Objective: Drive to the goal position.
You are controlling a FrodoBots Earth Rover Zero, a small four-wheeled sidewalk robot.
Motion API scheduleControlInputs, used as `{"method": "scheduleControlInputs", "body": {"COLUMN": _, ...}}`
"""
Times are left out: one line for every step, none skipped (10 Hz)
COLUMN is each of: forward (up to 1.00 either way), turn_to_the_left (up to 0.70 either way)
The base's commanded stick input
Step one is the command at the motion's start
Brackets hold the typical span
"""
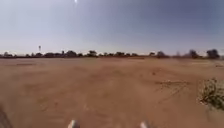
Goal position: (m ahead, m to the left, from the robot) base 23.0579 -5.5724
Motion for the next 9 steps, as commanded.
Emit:
{"method": "scheduleControlInputs", "body": {"forward": 0.70, "turn_to_the_left": 0.00}}
{"method": "scheduleControlInputs", "body": {"forward": 0.70, "turn_to_the_left": 0.00}}
{"method": "scheduleControlInputs", "body": {"forward": 0.70, "turn_to_the_left": 0.00}}
{"method": "scheduleControlInputs", "body": {"forward": 0.70, "turn_to_the_left": 0.00}}
{"method": "scheduleControlInputs", "body": {"forward": 0.70, "turn_to_the_left": -0.05}}
{"method": "scheduleControlInputs", "body": {"forward": 0.70, "turn_to_the_left": -0.35}}
{"method": "scheduleControlInputs", "body": {"forward": 0.70, "turn_to_the_left": -0.35}}
{"method": "scheduleControlInputs", "body": {"forward": 0.70, "turn_to_the_left": -0.35}}
{"method": "scheduleControlInputs", "body": {"forward": 0.70, "turn_to_the_left": -0.29}}
